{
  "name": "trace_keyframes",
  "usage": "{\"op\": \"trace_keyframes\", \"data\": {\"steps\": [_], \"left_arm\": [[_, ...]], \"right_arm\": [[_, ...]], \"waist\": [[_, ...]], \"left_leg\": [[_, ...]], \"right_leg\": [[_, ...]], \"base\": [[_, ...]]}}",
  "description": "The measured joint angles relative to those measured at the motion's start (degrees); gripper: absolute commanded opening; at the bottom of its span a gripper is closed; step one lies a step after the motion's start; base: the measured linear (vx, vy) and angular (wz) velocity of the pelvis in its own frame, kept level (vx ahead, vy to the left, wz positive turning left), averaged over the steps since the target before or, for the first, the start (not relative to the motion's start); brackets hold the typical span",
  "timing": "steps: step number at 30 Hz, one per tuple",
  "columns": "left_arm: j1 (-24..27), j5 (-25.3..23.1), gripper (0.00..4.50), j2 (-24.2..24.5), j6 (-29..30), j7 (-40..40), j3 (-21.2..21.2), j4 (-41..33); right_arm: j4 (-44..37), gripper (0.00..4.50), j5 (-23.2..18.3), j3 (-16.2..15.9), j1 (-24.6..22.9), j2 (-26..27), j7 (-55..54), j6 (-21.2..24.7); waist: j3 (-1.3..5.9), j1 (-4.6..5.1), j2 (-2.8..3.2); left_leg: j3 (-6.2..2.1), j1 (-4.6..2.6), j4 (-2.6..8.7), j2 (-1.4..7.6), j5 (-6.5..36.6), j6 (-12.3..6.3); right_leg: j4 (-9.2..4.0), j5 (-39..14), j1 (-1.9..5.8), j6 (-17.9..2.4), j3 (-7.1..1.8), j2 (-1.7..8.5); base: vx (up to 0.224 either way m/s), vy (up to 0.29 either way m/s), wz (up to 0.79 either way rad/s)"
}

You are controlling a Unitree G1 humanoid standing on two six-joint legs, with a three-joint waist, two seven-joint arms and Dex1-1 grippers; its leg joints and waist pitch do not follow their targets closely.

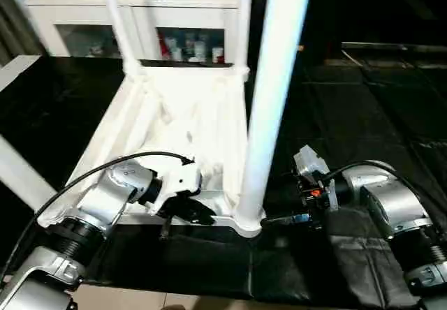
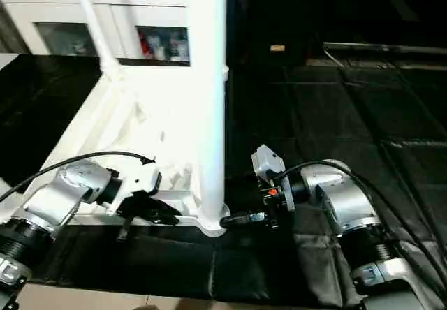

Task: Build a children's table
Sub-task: Rotate leg to tighten

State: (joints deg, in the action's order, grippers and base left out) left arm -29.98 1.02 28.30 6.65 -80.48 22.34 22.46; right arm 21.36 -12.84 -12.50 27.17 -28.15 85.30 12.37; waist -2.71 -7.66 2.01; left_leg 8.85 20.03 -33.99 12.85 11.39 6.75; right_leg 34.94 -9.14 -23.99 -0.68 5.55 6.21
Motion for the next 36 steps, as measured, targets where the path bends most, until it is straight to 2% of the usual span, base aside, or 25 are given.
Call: {"op": "trace_keyframes", "data": {"steps": [3,6,9,11,19,22,28,30,36], "left_arm": [[-2.1,-1.5,0.00,-2.2,-1.4,3.7,0.1,3.4],[-3.9,-2.5,0.00,-3.0,-1.5,7.7,-0.3,6.0],[-4.2,-2.7,0.00,-3.0,-1.6,8.7,-1.2,7.4],[-4.5,-2.9,0.00,-3.0,-2.0,9.2,-1.3,8.0],[-4.6,-2.6,0.00,-3.0,-3.3,8.5,-1.3,8.8],[-4.6,-2.4,0.00,-2.9,-3.2,8.3,-1.3,8.8],[-3.3,-1.6,0.00,-1.5,-2.5,6.2,-1.4,6.3],[-2.6,-1.1,0.00,-1.6,-2.4,5.3,-1.2,5.1],[-0.8,-0.7,0.00,-1.1,-1.1,4.5,-1.2,1.8]], "right_arm": [[-2.3,4.48,0.2,0.0,-1.7,-2.9,-0.1,1.1],[-5.4,4.48,-0.1,0.7,-5.4,-6.3,0.2,3.0],[-6.7,4.48,-0.3,1.1,-7.8,-7.9,0.2,3.3],[-7.5,4.48,-0.6,1.5,-8.5,-8.1,0.2,3.4],[-9.1,4.48,-1.2,2.3,-9.1,-7.2,-2.9,3.3],[-8.5,4.48,-1.1,2.8,-8.3,-4.7,-5.1,1.7],[-2.4,4.48,-0.1,3.0,-2.3,0.3,-9.9,-3.2],[-2.0,4.48,-0.1,2.9,-1.8,0.9,-9.8,-3.7],[3.7,3.84,-0.5,0.7,0.7,4.2,-6.0,-3.7]], "waist": [[0.00,-0.62,-0.14],[-0.01,-0.37,-0.26],[0.00,1.19,-0.26],[0.00,1.85,-0.26],[0.03,2.08,-0.27],[0.03,2.15,-0.28],[0.03,2.41,-0.28],[0.03,2.09,-0.28],[0.02,1.28,-0.31]], "left_leg": [[0.04,-0.01,-0.11,0.00,-0.1,-0.12],[0.26,0.03,-0.13,0.03,-0.2,-0.21],[0.26,0.01,-0.17,0.03,-0.2,-0.21],[0.24,0.01,-0.16,0.06,-0.2,-0.21],[0.20,0.03,-0.15,0.06,-0.2,-0.21],[0.20,0.06,-0.14,0.07,-0.2,-0.21],[0.20,0.14,-0.13,0.06,-0.1,-0.20],[0.18,0.22,-0.10,0.06,-0.1,-0.21],[0.19,0.25,-0.10,0.07,-0.1,-0.23]], "right_leg": [[0.01,0.0,0.11,0.0,-0.15,0.00],[0.00,-0.1,0.12,0.3,-0.33,0.00],[0.00,-0.1,0.08,0.4,-0.33,-0.01],[0.02,-0.1,0.07,0.4,-0.30,-0.03],[0.02,-0.1,0.09,0.4,-0.27,-0.05],[0.03,-0.1,0.05,0.4,-0.27,-0.05],[0.03,0.0,0.00,0.2,-0.26,-0.02],[0.02,-0.1,-0.01,0.2,-0.24,-0.01],[0.04,-0.1,-0.03,0.2,-0.23,0.00]], "base": [[0.000,0.000,0.00],[0.000,0.000,0.00],[0.000,0.000,0.00],[0.000,0.000,0.00],[0.000,0.000,0.00],[0.000,0.000,0.00],[0.000,0.000,0.00],[0.000,0.000,0.00],[0.000,0.000,0.00]]}}
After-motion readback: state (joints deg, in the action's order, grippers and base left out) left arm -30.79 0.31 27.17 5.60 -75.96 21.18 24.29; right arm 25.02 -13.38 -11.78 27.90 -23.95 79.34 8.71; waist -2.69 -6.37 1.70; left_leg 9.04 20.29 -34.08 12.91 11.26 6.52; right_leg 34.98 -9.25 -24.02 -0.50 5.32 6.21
